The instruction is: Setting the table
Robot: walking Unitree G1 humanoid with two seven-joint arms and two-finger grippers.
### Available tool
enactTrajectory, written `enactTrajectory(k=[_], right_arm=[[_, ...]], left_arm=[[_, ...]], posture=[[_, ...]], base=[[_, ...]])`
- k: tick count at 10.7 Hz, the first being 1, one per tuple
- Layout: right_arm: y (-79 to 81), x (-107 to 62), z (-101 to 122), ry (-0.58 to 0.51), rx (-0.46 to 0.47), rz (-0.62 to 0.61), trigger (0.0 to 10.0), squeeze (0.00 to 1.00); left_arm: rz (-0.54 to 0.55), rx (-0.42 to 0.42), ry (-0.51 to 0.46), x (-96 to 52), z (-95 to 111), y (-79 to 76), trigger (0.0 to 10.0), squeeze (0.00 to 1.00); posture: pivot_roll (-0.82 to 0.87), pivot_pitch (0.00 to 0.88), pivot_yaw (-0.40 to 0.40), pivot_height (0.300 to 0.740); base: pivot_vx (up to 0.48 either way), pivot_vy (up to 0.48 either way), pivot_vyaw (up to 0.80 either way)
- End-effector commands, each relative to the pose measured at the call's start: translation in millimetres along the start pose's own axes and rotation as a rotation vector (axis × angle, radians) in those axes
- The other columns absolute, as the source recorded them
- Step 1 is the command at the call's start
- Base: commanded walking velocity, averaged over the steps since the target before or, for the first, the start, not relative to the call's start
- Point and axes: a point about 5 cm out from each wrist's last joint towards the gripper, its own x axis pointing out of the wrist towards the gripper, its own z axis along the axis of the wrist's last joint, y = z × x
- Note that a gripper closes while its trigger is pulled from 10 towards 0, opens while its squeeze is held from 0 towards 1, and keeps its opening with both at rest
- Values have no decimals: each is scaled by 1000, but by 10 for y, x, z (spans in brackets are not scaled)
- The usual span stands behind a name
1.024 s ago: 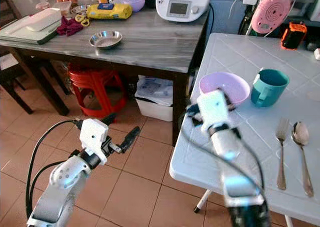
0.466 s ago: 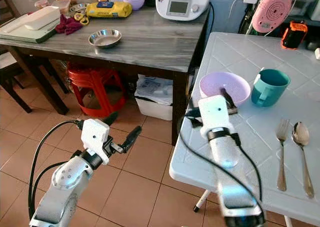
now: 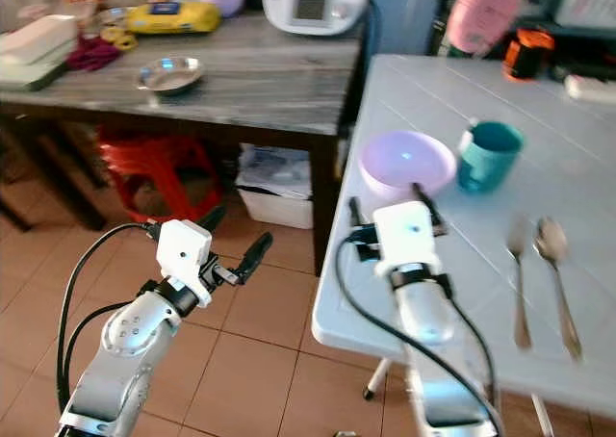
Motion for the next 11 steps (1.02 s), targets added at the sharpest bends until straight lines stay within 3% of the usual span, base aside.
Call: enactTrajectory(k=[1, 6, 11], right_arm=[[-11, 13, 64, -32, 4, 1, 10000, 0], [10, 24, 55, -34, 22, 8, 10000, 0], [23, 104, 88, -42, 4, 66, 10000, 0]], left_arm=[[17, 4, 21, -27, -40, 40, 10000, 0], [31, 13, 20, -36, -34, 64, 10000, 0], [48, -1, 23, -58, -60, 62, 10000, 0]], posture=[[-134, 92, 74, 740], [-125, 97, 72, 740], [-125, 100, 66, 740]], base=[[0, -307, 0], [0, -375, 0], [0, 0, 0]])
